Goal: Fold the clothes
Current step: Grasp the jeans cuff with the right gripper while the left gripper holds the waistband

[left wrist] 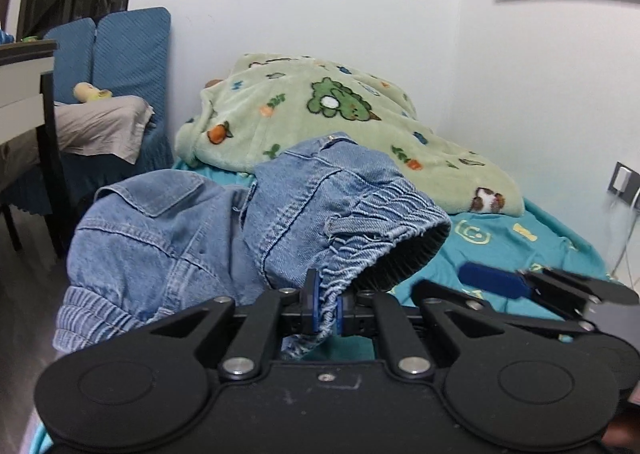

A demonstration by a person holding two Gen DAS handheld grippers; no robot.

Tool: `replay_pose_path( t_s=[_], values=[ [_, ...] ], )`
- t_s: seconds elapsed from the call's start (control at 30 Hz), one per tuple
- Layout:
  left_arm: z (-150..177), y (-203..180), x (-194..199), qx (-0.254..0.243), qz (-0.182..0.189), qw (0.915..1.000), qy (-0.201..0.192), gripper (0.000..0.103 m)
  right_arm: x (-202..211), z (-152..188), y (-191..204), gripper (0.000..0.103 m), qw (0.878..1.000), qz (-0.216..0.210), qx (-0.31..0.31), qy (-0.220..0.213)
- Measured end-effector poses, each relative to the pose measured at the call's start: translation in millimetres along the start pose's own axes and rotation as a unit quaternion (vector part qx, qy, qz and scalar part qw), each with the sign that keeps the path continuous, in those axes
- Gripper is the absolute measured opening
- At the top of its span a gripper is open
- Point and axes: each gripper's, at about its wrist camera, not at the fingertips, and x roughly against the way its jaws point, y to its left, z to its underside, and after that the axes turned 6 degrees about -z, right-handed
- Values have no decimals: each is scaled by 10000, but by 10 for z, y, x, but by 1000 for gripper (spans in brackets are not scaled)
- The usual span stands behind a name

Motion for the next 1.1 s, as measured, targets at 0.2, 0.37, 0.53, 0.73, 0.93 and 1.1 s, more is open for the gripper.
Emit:
replay_pose_path(
  t_s=[0.2, 0.37, 0.53, 0.73, 0.93, 1.1],
  values=[
    [71, 51, -16, 176, 197, 9996, 96, 8, -141, -51, -75, 33, 9996, -122, -63, -263],
    [92, 35, -1, 76, 172, 9998, 46, 8, -216, -75, -136, 19, 9979, -167, -343, -523],
    [121, -20, -13, 24, 235, 9996, 159, 20, -189, -106, -194, 8, 9960, -177, -784, -401],
    [210, -23, 129, 17, 350, 9993, 153, 44, -180, -93, -312, 7, 9936, 60, -1084, -307],
    [239, 167, 306, 46, -333, 9994, 39, 52, -138, -103, -387, 7, 9919, 235, -1217, -292],
    [253, 444, 393, 295, -1257, 9916, -24, 61, -132, -126, -410, 6, 9910, 237, -1288, -260]
  ],
)
